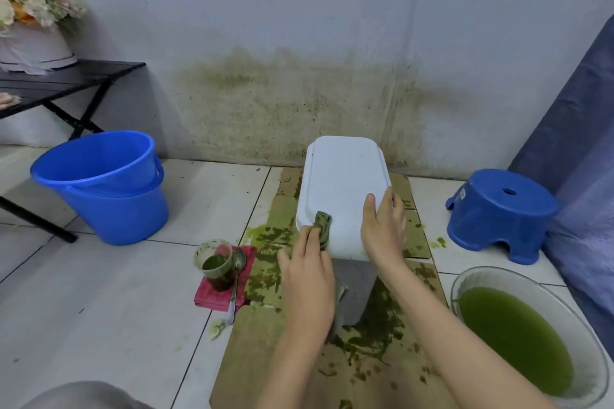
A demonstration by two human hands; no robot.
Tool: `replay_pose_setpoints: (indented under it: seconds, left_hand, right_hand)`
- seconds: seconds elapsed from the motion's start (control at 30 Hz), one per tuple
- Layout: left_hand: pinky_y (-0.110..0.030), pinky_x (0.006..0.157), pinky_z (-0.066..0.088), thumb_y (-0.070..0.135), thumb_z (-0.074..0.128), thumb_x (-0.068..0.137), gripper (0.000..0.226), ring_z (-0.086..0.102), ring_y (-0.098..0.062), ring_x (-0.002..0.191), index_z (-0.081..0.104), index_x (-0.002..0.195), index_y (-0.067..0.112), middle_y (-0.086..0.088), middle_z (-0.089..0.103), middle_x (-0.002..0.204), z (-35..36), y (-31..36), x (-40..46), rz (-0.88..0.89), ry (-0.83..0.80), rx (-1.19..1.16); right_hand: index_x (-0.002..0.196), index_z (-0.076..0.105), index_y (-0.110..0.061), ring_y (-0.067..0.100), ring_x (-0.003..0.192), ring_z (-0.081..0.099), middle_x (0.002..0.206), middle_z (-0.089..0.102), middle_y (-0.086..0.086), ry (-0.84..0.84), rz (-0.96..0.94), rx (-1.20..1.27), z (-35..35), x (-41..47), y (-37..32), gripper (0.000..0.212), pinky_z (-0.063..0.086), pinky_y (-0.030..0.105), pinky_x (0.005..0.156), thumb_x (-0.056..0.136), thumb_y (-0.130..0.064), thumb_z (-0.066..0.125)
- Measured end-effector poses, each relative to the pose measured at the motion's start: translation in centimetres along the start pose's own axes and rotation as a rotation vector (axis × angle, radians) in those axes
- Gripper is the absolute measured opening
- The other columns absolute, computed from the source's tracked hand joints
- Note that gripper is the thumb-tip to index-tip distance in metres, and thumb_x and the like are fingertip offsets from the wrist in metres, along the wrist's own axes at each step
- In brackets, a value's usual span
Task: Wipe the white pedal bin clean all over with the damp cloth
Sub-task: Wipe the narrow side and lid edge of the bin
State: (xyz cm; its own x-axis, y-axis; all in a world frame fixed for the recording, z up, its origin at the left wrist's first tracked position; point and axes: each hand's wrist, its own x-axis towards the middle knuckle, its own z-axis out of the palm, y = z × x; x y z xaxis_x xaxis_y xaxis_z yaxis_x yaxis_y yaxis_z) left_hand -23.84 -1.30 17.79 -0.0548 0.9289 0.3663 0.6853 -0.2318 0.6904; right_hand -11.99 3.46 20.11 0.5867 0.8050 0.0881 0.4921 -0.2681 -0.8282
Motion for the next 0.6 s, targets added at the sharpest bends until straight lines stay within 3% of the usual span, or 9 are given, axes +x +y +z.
replay_pose_setpoints:
  seconds: [0.13,0.2,0.3,0.43,0.5,0.6]
  left_hand:
    - [-0.029,0.096,0.028,0.015,0.036,0.098,0.038,0.044,-0.025,0.12,0.055,0.131,0.011,-0.003,0.051,0.138,-2.2,-3.1,2.5,-0.177,0.049,0.117]
    - [-0.028,0.096,0.029,0.013,0.039,0.097,0.038,0.043,-0.023,0.117,0.054,0.132,0.011,-0.002,0.05,0.138,-2.3,-2.1,3.3,-0.085,0.09,0.045]
    - [-0.025,0.088,0.033,0.01,0.046,0.094,0.039,0.041,-0.019,0.102,0.054,0.132,0.01,-0.002,0.051,0.137,-0.9,0.0,2.1,0.101,0.029,0.016]
    - [-0.024,0.069,0.037,0.005,0.064,0.082,0.033,0.054,-0.028,0.086,0.066,0.115,0.005,-0.006,0.064,0.12,0.3,-1.4,-0.1,0.141,0.032,0.108]
    - [-0.023,0.073,0.033,0.008,0.058,0.09,0.035,0.05,-0.029,0.099,0.061,0.124,0.011,-0.001,0.058,0.13,0.1,-2.2,0.7,0.039,0.033,0.155]
    - [-0.025,0.095,0.032,0.01,0.038,0.098,0.042,0.042,-0.022,0.122,0.048,0.138,0.013,-0.001,0.046,0.144,-0.1,-2.0,2.6,-0.142,0.075,-0.008]
  right_hand:
    - [0.151,0.007,-0.02,0.02,0.144,0.007,0.158,0.008,-0.002,-0.024,-0.009,0.008,-0.1,0.0,0.2,0.061,0.012,0.045,0.116,0.099,-0.047,0.023]
    - [0.151,0.008,-0.02,0.02,0.144,0.008,0.158,0.009,-0.001,-0.003,-0.012,0.008,0.1,0.1,0.0,0.061,0.012,0.045,0.116,0.099,-0.047,0.024]
    - [0.151,0.012,-0.02,0.02,0.144,0.009,0.158,0.011,-0.001,0.013,-0.013,-0.003,0.1,0.1,0.3,0.06,0.012,0.044,0.116,0.099,-0.047,0.025]
    - [0.15,0.014,-0.019,0.02,0.144,0.01,0.157,0.013,0.0,0.036,-0.029,0.002,0.3,0.1,0.4,0.059,0.013,0.044,0.116,0.099,-0.046,0.027]
    - [0.15,0.014,-0.02,0.02,0.143,0.011,0.157,0.014,-0.001,0.035,-0.025,0.007,0.4,0.1,0.3,0.059,0.013,0.044,0.116,0.099,-0.046,0.027]
    - [0.15,0.015,-0.02,0.02,0.143,0.011,0.157,0.014,-0.002,0.038,-0.036,0.015,0.4,0.1,0.6,0.059,0.013,0.045,0.116,0.099,-0.046,0.027]
